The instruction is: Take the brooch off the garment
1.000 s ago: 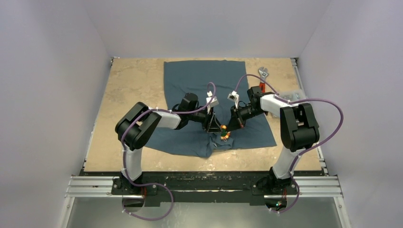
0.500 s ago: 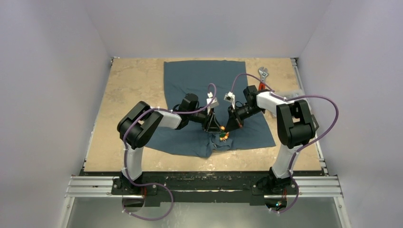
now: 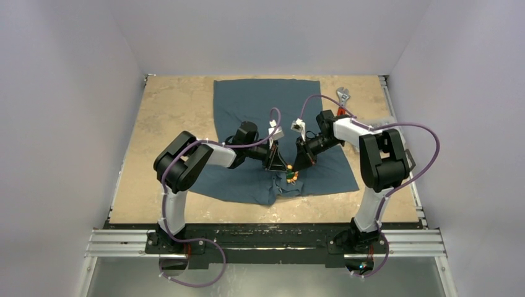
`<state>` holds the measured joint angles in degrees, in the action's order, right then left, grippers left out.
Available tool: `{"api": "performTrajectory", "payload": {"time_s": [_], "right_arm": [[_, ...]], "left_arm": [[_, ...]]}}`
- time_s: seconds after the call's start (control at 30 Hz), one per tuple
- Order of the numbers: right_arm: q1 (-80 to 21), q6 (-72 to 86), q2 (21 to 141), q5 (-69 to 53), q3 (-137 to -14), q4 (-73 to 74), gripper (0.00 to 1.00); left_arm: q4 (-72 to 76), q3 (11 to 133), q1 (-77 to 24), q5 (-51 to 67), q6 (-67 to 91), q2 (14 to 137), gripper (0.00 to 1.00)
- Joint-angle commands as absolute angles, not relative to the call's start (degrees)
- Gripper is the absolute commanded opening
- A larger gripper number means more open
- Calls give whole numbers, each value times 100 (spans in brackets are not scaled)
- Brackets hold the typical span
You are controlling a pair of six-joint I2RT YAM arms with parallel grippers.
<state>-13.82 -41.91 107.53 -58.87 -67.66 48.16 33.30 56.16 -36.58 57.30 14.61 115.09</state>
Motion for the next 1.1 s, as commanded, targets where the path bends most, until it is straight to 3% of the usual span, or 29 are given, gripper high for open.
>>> {"api": "performTrajectory", "payload": {"time_s": [0.0,0.17,0.3,0.4,0.6,1.07], "right_arm": [[-1400,-3973,10737,-6147,-6985,4447,29],[-987,-3446,10590,-6092,-6749,4148,54],[-576,-3077,10509,-6246,-6487,4035,62],[-546,-2262,10129,-6334,-5905,3174,66],[-554,545,9379,-5973,-4481,486,66],[-855,1786,9642,-6059,-3826,-1744,54]], "left_arm": [[3631,5712,-3681,6033,1898,11612,0],[4576,5617,-3454,5927,3086,11953,0],[4936,5673,-3336,5914,3498,12141,0],[5523,5735,-3235,5928,4227,12361,0],[6065,5670,-3163,5803,4968,12453,0],[6434,5620,-3155,5849,5461,12564,0]]}}
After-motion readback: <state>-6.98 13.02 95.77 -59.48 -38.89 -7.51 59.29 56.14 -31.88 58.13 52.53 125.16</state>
